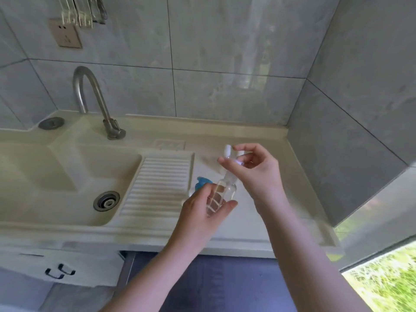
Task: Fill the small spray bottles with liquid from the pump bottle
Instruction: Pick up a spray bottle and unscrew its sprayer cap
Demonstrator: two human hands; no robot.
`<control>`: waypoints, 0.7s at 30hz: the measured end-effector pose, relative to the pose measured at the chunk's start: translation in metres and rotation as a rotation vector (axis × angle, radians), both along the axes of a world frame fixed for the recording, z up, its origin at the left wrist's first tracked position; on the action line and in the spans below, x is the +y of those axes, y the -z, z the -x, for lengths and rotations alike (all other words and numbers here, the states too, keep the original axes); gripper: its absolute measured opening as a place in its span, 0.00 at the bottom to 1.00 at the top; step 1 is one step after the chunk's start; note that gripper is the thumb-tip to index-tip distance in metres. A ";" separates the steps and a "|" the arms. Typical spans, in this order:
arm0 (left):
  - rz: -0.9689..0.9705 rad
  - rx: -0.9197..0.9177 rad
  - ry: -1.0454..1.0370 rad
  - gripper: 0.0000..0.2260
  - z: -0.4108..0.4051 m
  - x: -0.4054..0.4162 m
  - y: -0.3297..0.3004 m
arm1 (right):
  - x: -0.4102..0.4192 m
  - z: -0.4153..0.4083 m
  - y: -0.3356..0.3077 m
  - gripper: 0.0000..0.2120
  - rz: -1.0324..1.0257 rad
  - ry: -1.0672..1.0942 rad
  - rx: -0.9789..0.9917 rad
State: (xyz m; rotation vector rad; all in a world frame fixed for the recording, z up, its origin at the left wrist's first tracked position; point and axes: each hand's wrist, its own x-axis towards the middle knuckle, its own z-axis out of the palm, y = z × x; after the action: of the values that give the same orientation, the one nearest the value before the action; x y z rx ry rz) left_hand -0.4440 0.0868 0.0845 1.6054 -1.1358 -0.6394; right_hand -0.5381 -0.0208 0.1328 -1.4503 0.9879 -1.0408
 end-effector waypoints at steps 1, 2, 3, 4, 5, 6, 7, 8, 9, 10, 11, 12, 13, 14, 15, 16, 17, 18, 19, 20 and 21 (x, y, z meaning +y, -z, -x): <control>-0.010 0.025 0.018 0.08 0.004 0.006 0.003 | 0.006 0.004 0.004 0.16 -0.029 0.015 -0.018; -0.019 0.043 0.032 0.08 0.006 0.009 0.004 | 0.010 0.007 0.006 0.16 -0.058 0.027 -0.034; -0.028 0.063 0.043 0.07 0.007 0.013 0.005 | 0.015 0.011 0.008 0.15 -0.082 0.037 -0.044; -0.030 0.086 0.053 0.07 0.007 0.015 0.006 | 0.019 0.015 0.010 0.15 -0.097 0.037 -0.054; -0.031 0.114 0.064 0.07 0.006 0.017 0.005 | 0.024 0.019 0.010 0.15 -0.105 0.019 -0.070; -0.033 0.144 0.078 0.07 0.006 0.020 0.005 | 0.028 0.022 0.010 0.15 -0.114 -0.023 -0.093; -0.036 0.169 0.094 0.07 0.006 0.022 0.005 | 0.031 0.025 0.010 0.16 -0.118 -0.087 -0.122; -0.039 0.188 0.109 0.07 0.007 0.025 0.005 | 0.035 0.028 0.011 0.19 -0.122 -0.163 -0.154; -0.040 0.199 0.118 0.07 0.008 0.025 0.005 | 0.036 0.031 0.011 0.22 -0.123 -0.240 -0.184; -0.040 0.198 0.120 0.07 0.009 0.027 0.006 | 0.037 0.033 0.011 0.24 -0.127 -0.304 -0.201; -0.039 0.194 0.118 0.07 0.011 0.028 0.006 | 0.037 0.034 0.013 0.27 -0.140 -0.342 -0.200; -0.037 0.192 0.117 0.08 0.012 0.028 0.006 | 0.036 0.034 0.015 0.29 -0.155 -0.346 -0.177; -0.032 0.194 0.119 0.08 0.013 0.029 0.005 | 0.037 0.033 0.016 0.32 -0.159 -0.314 -0.134; -0.028 0.194 0.123 0.08 0.013 0.029 0.006 | 0.039 0.032 0.016 0.35 -0.146 -0.250 -0.086; -0.026 0.193 0.131 0.09 0.015 0.029 0.005 | 0.042 0.031 0.016 0.37 -0.116 -0.166 -0.055; -0.022 0.189 0.135 0.09 0.016 0.030 0.004 | 0.044 0.031 0.016 0.36 -0.071 -0.095 -0.055; -0.016 0.189 0.135 0.09 0.016 0.031 0.003 | 0.046 0.031 0.015 0.33 -0.019 -0.058 -0.077; -0.010 0.194 0.133 0.09 0.017 0.031 0.002 | 0.047 0.033 0.014 0.31 0.021 -0.048 -0.101; -0.004 0.203 0.128 0.09 0.018 0.031 0.002 | 0.048 0.035 0.012 0.29 0.043 -0.062 -0.123; 0.000 0.212 0.121 0.09 0.018 0.030 0.002 | 0.048 0.036 0.010 0.28 0.053 -0.087 -0.139; 0.002 0.219 0.118 0.10 0.019 0.030 0.002 | 0.048 0.039 0.007 0.27 0.051 -0.122 -0.149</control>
State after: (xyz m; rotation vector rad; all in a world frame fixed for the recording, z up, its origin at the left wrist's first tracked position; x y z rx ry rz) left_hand -0.4631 0.1169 0.0829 1.4349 -1.0723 -0.8689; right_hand -0.5773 0.0271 0.1256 -1.4338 0.7617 -1.0748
